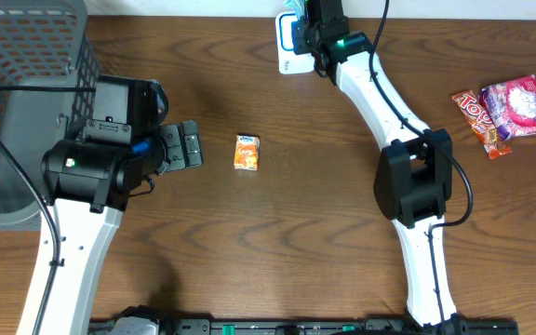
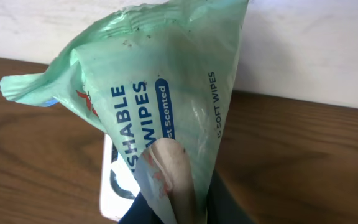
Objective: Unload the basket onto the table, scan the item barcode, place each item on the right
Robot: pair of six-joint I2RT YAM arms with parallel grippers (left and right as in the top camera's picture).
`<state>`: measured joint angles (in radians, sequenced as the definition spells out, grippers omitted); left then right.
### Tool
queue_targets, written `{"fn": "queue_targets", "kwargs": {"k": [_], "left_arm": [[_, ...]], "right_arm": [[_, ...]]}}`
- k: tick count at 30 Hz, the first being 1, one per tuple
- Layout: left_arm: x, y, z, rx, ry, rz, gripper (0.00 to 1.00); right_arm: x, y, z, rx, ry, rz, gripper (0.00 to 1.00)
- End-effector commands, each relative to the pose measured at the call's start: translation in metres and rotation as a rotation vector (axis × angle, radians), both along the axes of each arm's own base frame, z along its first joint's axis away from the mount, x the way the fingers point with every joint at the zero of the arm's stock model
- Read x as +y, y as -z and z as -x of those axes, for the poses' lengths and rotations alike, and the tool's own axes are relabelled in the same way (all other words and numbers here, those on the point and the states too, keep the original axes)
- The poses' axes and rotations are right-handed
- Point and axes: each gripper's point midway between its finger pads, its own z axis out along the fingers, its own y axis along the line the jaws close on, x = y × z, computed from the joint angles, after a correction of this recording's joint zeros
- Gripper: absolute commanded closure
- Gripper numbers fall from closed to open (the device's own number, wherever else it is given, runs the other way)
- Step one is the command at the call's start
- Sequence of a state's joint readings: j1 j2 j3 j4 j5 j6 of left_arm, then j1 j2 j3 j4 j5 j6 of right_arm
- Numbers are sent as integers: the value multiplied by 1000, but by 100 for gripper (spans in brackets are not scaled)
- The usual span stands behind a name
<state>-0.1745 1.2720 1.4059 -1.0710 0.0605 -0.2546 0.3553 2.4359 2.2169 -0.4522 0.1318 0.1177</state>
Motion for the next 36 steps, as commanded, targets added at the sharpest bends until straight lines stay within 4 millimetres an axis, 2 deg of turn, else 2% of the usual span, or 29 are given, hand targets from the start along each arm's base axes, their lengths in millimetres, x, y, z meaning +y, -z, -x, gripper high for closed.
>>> {"fn": "queue_targets", "kwargs": {"k": [1,4,6,9,15,16,19,22,27,36], "left_arm": [[3,1,0,3,-3,-15,2],[3,1,0,3,-3,-15,2],[3,1,0,3,-3,-15,2],[3,1,0,3,-3,-15,2],[3,1,0,3,-3,-15,2],[3,1,0,3,-3,-15,2],[3,1,0,3,-3,-15,2],[3,1,0,3,-3,-15,2],[3,1,0,3,-3,-15,2],[3,1,0,3,-3,-15,2]], "right_arm": [[10,18,0,32,-23,-25,99],[9,14,-1,23,-15,-21,99],[7,3,-2,2,-8,-24,99],[-7,-22,-5,-41,32,-15,99],[-46,-82,2,-101,118,1,99],[-58,-92,6,-100,134,3,99],[-86,-105,15,-75,164,24,99],[-115,-101,25,-17,142,127,99],[-176,-63,55,196,81,321,99],[-300,-30,105,458,237,330,99]]}}
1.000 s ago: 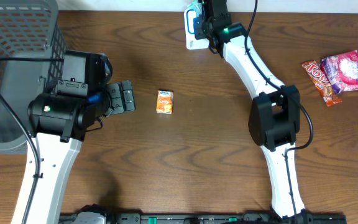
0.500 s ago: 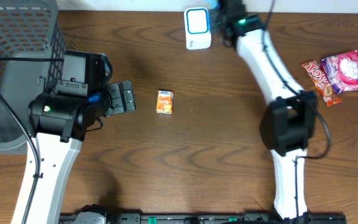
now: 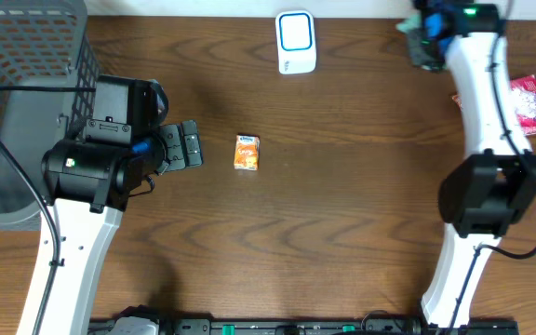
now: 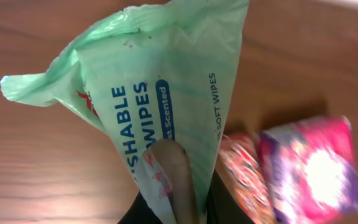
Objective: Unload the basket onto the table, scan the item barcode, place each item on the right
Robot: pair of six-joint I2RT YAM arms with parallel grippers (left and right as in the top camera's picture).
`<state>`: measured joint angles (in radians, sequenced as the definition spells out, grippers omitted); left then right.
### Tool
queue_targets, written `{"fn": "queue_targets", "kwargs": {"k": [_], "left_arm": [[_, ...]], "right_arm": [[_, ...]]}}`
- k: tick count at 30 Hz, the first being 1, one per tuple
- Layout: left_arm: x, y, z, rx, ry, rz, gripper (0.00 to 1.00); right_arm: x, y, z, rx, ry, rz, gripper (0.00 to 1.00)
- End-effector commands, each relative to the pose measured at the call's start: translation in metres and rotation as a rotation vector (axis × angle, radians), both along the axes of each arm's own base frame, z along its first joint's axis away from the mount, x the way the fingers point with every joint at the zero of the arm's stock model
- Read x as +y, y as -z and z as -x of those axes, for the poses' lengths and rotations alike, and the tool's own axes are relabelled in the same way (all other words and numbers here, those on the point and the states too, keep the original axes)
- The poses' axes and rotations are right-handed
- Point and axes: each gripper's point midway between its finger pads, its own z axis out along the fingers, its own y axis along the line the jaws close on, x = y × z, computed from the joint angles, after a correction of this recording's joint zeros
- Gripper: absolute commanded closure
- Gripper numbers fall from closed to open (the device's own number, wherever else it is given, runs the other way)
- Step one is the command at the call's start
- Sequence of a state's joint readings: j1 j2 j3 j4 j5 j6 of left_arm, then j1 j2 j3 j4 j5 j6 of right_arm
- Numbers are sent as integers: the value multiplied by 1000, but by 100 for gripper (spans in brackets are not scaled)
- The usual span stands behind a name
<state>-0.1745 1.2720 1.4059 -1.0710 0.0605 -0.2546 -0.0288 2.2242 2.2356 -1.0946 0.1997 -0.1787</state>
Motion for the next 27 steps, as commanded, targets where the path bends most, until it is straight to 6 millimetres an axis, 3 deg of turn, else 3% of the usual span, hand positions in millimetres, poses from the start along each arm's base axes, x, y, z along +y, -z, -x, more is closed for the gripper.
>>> {"fn": "queue_targets", "kwargs": {"k": [1,5,10,16,21,27], "left_arm": [[3,1,0,3,-3,-15,2],[3,1,0,3,-3,-15,2],[3,1,0,3,-3,-15,2],[3,1,0,3,-3,-15,2],[3,1,0,3,-3,-15,2],[3,1,0,3,-3,-15,2]], "right_arm": [[-51,6,18,58,72,20,99],[-103,13,44,78,326,-55,98],[-160,16,75,-4,813,-208,98],[-204,23,124,-44,1303,-329,98],[-226,25,145,-39,1402,-336,98],[-233,33,153,-30,1432,-336,98]]}}
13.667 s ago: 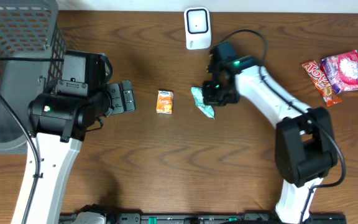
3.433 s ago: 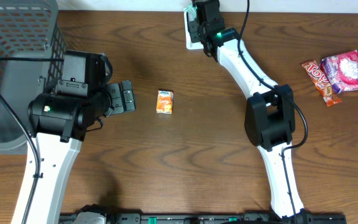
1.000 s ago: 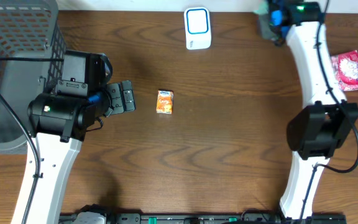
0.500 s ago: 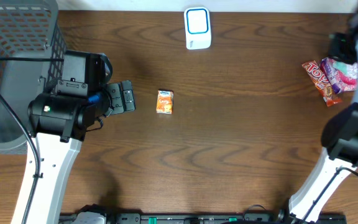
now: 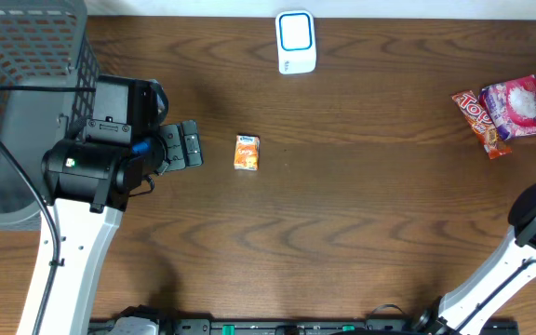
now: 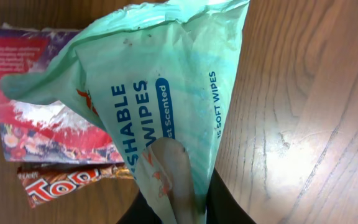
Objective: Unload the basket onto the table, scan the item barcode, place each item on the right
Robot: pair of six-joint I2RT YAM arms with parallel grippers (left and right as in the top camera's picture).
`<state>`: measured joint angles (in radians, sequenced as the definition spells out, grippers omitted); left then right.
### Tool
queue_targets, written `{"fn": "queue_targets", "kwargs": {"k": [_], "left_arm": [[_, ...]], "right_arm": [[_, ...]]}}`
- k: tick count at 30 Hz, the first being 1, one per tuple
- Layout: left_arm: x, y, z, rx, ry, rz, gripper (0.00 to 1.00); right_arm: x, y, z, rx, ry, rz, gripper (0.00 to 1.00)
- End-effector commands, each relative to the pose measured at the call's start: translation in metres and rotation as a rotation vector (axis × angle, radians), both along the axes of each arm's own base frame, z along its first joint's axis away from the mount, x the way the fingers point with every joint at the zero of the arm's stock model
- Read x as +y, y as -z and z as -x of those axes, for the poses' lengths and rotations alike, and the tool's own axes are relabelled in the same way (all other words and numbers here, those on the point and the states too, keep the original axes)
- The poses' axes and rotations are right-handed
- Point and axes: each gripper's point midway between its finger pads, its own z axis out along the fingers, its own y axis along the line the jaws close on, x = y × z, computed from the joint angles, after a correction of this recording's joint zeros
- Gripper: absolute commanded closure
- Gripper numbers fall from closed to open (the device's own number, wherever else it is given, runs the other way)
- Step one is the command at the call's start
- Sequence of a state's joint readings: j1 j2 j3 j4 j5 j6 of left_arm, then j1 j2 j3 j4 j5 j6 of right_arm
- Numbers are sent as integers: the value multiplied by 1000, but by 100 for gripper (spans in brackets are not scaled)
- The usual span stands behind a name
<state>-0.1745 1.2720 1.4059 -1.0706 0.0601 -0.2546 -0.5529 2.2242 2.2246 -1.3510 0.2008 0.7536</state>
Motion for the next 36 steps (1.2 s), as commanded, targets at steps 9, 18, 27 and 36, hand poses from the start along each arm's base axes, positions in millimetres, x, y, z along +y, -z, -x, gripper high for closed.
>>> {"fn": "queue_targets", "kwargs": {"k": [9,18,27,36], "left_arm": [[3,1,0,3,-2,-15,2],[3,1,0,3,-2,-15,2],[3,1,0,3,-3,-15,2],[3,1,0,3,-3,-15,2]], "right_arm": [[0,60,5,27,68,-25,98],[4,111,11,35,66,-33,90],[-1,85,2,50,-122,1,1],[4,-11,-3,-99,-132,98,1]]}}
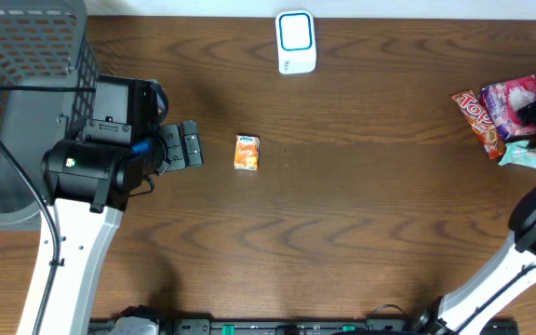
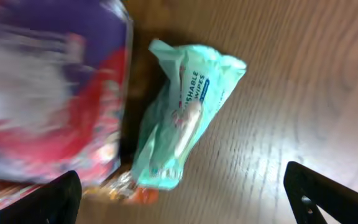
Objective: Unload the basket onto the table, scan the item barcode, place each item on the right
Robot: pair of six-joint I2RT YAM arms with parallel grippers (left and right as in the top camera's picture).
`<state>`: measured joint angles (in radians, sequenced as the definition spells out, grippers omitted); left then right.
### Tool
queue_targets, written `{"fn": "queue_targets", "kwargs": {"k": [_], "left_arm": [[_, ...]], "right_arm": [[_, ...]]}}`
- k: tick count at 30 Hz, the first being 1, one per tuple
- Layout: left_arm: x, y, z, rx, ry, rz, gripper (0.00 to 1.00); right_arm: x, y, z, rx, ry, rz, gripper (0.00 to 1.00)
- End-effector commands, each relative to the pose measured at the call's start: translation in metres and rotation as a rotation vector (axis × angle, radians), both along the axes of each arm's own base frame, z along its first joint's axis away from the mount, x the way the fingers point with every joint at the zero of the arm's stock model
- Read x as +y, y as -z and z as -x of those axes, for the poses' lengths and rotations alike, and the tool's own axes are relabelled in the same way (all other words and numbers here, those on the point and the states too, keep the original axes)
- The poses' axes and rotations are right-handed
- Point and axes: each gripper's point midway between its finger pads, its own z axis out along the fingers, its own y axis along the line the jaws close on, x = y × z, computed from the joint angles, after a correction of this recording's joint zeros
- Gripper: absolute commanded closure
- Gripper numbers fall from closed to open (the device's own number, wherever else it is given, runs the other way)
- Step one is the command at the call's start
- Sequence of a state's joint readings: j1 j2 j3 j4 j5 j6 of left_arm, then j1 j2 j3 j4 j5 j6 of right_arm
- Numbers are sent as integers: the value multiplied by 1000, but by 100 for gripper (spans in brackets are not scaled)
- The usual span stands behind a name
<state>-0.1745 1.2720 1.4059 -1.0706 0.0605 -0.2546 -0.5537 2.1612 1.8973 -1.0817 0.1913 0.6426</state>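
Note:
The green wipes pack (image 2: pixel 188 118) lies on the table, free of my right gripper (image 2: pixel 185 199), which hangs open above it; its two dark fingertips (image 2: pixel 55 199) stand far apart at the bottom corners of the right wrist view. From overhead the wipes pack (image 1: pixel 529 156) rests at the far right edge, just below the right gripper. The white scanner (image 1: pixel 296 42) sits at the back centre. My left gripper (image 1: pixel 192 144) hovers left of a small orange carton (image 1: pixel 247 152), its fingers close together and holding nothing.
A pink and purple snack packet (image 1: pixel 512 98) and a red Toppo bar (image 1: pixel 479 121) lie beside the wipes pack at the right. A grey wire basket (image 1: pixel 26 93) stands at the back left. The table (image 1: pixel 342 214) is dark wood.
My right gripper has opened and let go of the wipes pack, which now lies on the table beside the snack packets. The left arm has not moved.
My right gripper held the wipes pack over the scanner at the back centre. Then it held it at the back right, then by the snack packets at the right edge. Now the pack lies there and the gripper is open.

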Motion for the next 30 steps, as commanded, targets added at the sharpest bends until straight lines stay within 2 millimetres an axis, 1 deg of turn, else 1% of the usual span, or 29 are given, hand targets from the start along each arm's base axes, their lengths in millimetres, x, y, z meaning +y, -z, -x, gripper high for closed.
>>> {"fn": "queue_targets", "kwargs": {"k": [1,2,5,7,9,10,12,13,16,20,22,30], "left_arm": [[3,1,0,3,-3,-15,2],[3,1,0,3,-3,-15,2],[3,1,0,3,-3,-15,2],[3,1,0,3,-3,-15,2],[3,1,0,3,-3,-15,2],[3,1,0,3,-3,-15,2],[3,1,0,3,-3,-15,2],[3,1,0,3,-3,-15,2],[3,1,0,3,-3,-15,2],[3,1,0,3,-3,-15,2],[3,1,0,3,-3,-15,2],[3,1,0,3,-3,-15,2]], "right_arm": [[5,-84,-8,-164,-35,94,1],[10,-97,-9,-199,-47,93,1],[30,-125,-16,-301,-90,51,1],[50,-142,-22,-378,-137,-7,1],[68,-151,-27,-428,-178,-69,1],[82,-155,-30,-457,-210,-122,1],[103,-156,-34,-480,-251,-200,1],[117,-155,-35,-479,-275,-248,1],[143,-147,-34,-434,-316,-292,1],[182,-139,-41,-396,-426,-315,1],[211,-135,-46,-379,-525,-318,1],[295,-118,-55,-339,-738,-329,1]]}}
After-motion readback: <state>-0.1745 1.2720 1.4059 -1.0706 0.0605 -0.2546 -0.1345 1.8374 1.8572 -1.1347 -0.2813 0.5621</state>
